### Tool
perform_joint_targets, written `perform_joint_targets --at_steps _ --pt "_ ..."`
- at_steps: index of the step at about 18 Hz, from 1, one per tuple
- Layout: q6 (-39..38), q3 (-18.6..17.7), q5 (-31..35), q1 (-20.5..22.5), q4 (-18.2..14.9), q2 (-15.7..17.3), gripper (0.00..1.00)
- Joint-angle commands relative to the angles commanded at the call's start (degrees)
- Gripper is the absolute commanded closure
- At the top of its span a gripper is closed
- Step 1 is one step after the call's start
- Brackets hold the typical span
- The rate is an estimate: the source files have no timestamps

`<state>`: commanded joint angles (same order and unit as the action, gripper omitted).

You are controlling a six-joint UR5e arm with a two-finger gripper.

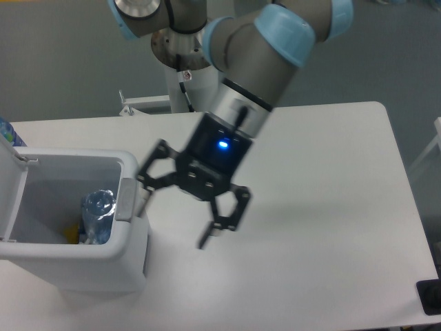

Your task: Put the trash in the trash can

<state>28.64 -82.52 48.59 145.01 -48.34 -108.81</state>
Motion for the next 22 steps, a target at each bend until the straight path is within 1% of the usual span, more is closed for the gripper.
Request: perform_joint_targets --at_steps 2,4,7,9,12,14,18,22 --pt "2.3 -1.2 3.9 0.9 -0.1 -0.3 0.00" --pt "5.2 -2.7 9.7 1.8 -0.1 -1.0 0.00" --pt "13.1 -5.4 19.5 3.5 -0.2 -1.1 0.00" --pt "16.8 -6.5 24.9 4.2 -0.3 -1.2 0.00" --pt "19.3 -6.5 30.2 5.0 -0.4 -2.0 0.00" --pt "22.1 -5.9 34.0 5.0 -1.6 -2.9 0.00" --pt "29.9 -5.9 37.4 5.0 -4.2 -3.0 0.00" --pt "32.3 -6.3 39.6 4.9 -5.4 -2.9 0.00"
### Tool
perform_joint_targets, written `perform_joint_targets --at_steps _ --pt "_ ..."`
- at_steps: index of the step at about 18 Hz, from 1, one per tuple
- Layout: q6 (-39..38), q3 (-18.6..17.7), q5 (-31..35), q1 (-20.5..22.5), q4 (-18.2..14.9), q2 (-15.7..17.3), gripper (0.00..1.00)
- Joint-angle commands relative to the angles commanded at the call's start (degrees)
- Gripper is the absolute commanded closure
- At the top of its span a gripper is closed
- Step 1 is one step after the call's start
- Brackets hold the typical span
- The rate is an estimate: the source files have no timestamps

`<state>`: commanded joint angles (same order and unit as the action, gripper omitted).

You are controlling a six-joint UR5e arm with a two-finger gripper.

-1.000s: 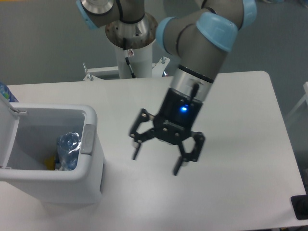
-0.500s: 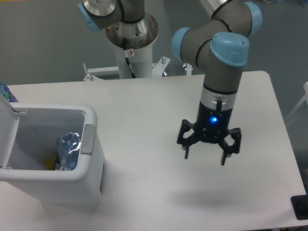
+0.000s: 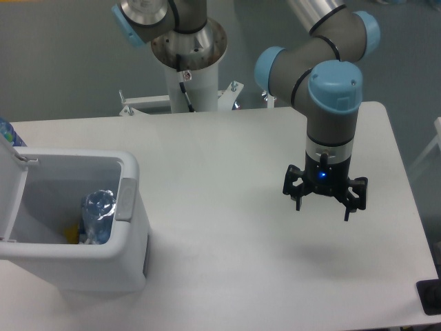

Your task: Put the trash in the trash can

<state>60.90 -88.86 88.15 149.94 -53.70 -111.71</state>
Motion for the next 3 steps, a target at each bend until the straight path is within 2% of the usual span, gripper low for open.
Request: perform_joint_targets --at_steps 3 --pt "0.4 -0.2 1.1 -0.1 -0.1 0.0 0.00"
